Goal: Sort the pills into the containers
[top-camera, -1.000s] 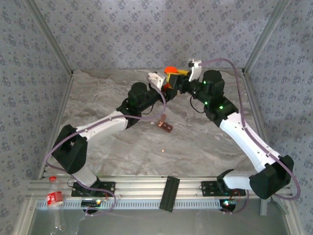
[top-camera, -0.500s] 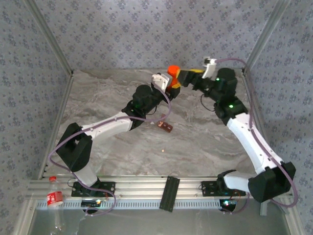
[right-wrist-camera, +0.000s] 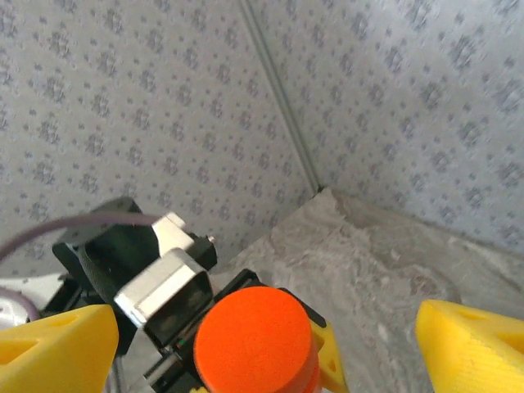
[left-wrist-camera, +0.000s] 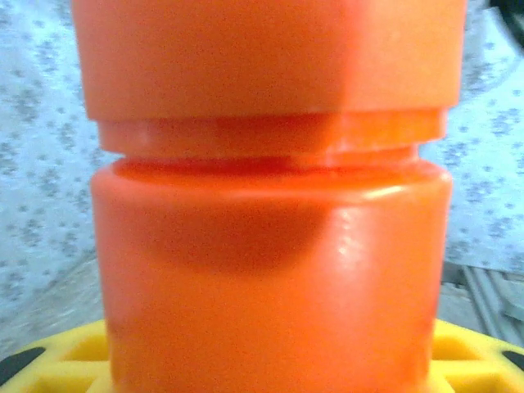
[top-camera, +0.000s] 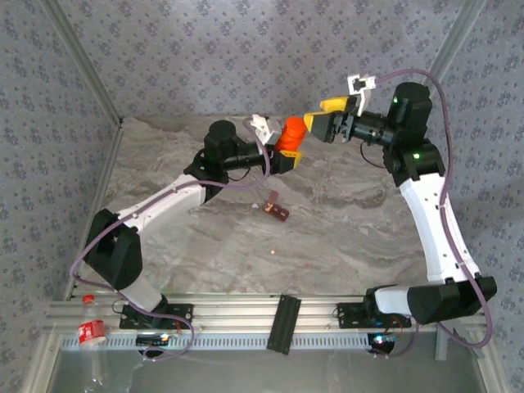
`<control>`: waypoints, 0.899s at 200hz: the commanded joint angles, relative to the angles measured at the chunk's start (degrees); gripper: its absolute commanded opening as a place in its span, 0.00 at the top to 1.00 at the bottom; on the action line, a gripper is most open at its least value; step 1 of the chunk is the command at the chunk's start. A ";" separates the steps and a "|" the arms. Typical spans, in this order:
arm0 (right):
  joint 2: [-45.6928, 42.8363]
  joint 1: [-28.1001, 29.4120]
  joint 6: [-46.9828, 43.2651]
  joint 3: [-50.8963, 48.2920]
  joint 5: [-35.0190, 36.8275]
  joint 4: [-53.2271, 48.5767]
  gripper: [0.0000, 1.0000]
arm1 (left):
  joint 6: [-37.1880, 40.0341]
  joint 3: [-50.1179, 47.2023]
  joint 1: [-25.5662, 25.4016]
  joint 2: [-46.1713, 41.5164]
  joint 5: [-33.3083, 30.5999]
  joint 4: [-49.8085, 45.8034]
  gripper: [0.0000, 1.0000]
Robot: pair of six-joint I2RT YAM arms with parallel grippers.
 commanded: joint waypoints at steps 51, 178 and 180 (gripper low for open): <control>2.38 2.53 -3.50 2.66 -3.22 -4.32 0.06 | -1.76 2.74 -0.08 0.06 7.06 -0.94 1.00; 4.37 6.10 -5.14 1.89 -2.15 -6.30 0.37 | -2.42 3.35 -0.09 0.46 6.24 -0.42 1.00; 4.31 6.16 -5.14 1.81 -2.19 -6.34 0.37 | -2.48 3.26 -0.10 0.46 6.05 -0.31 1.00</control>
